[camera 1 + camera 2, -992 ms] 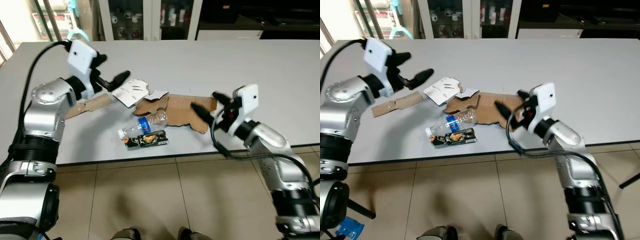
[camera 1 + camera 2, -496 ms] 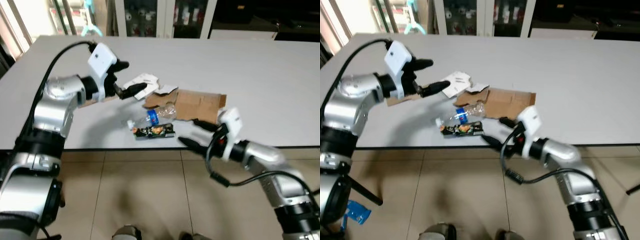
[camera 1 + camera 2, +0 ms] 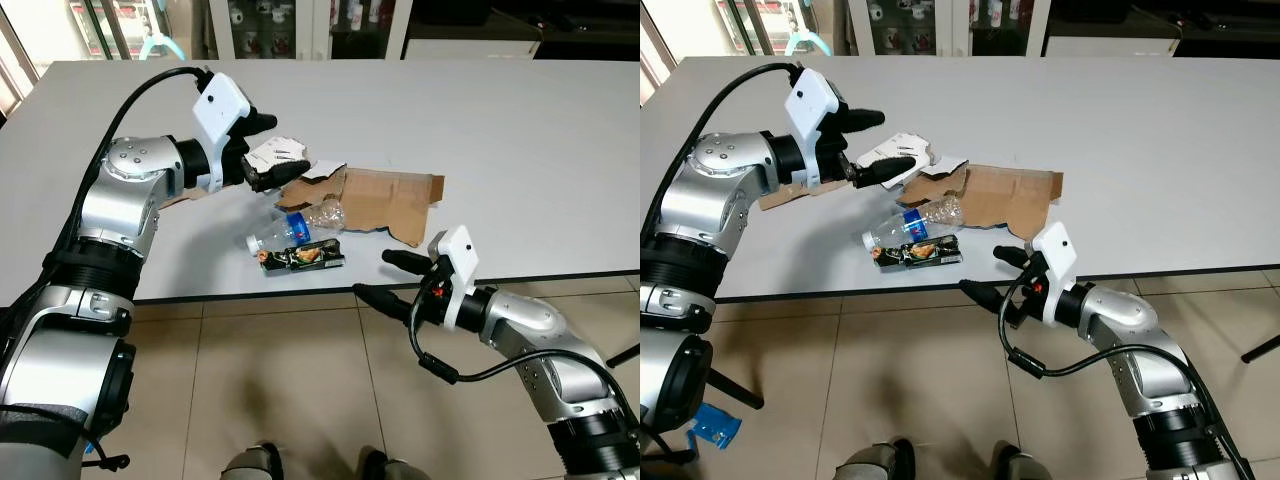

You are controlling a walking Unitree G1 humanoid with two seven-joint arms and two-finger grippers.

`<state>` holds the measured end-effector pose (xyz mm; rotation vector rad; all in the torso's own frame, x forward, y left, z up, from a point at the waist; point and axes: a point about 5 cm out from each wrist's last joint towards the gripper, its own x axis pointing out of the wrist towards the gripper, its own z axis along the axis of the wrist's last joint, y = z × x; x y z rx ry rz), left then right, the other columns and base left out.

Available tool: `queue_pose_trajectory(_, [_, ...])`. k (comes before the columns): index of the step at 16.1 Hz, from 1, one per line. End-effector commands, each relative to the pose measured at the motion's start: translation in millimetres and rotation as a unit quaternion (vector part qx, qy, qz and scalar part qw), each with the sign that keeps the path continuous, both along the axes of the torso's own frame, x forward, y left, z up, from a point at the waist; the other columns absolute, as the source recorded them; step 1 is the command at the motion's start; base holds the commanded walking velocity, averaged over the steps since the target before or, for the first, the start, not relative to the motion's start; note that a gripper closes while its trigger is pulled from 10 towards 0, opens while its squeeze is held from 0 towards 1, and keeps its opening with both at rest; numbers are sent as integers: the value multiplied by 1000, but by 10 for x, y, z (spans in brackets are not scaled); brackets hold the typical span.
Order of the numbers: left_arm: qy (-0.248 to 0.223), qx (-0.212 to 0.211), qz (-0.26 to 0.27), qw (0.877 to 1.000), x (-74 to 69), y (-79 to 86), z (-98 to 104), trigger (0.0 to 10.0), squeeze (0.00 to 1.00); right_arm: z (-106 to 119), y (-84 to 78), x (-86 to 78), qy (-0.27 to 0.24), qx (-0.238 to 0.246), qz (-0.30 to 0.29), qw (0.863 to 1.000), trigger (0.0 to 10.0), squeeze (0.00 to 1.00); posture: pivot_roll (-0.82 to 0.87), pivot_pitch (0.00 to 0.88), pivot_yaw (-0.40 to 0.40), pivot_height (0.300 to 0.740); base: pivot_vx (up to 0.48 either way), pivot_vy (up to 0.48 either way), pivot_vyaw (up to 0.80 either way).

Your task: Picking trash to rubbish bin

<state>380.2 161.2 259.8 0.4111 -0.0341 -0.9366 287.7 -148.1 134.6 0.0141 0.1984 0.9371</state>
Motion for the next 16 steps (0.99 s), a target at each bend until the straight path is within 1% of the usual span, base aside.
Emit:
queue_pose_trajectory(1, [17, 12, -48, 999, -29, -52, 29, 10000, 0, -12, 38, -33, 5, -2, 14, 1000, 10000, 0, -22, 148, 6, 740, 0, 0, 0])
queue_pose_trajectory(2, [25, 18, -64, 997, -45, -58, 24, 10000, 0, -17, 42, -38, 7, -1, 15, 1000, 10000, 0, -21, 152, 6, 740, 0, 0, 0])
queue_pose_trajectory(4, [43, 44, -96, 993, -80, -57, -10, 10000, 0, -22, 63, -54, 9, 1, 20, 1000, 10000, 0, -20, 157, 9, 740, 0, 0, 0])
queue_pose_trajectory(6, [62, 54, -126, 989, -111, -61, -32, 10000, 0, -35, 82, -62, 11, 2, 21, 1000, 10000, 0, -20, 162, 11, 740, 0, 0, 0])
queue_pose_trajectory(8, [73, 48, -151, 985, -142, -82, -17, 10000, 0, -44, 88, -64, 13, 2, 21, 1000, 10000, 0, -19, 165, 12, 740, 0, 0, 0])
queue_pose_trajectory(10, [80, 43, -192, 977, -206, -143, 29, 10000, 0, -51, 99, -75, 15, 4, 22, 1000, 10000, 0, -18, 168, 13, 740, 0, 0, 0])
queue_pose_trajectory(12, [88, 35, -220, 971, -257, -195, 40, 10000, 0, -56, 107, -76, 16, 5, 22, 1000, 10000, 0, -18, 169, 13, 740, 0, 0, 0])
queue_pose_trajectory(14, [102, 17, -262, 959, -344, -294, 62, 10000, 0, -52, 114, -71, 15, 5, 23, 1000, 10000, 0, -18, 170, 13, 740, 0, 0, 0])
queue_pose_trajectory(15, [105, 15, -268, 957, -358, -309, 67, 10000, 0, -52, 114, -69, 15, 5, 23, 1000, 10000, 0, -19, 170, 13, 740, 0, 0, 0])
queue_pose_trajectory(16, [112, 8, -295, 949, -431, -358, 75, 10000, 0, -48, 115, -65, 15, 5, 22, 1000, 10000, 0, -19, 169, 14, 740, 0, 0, 0])
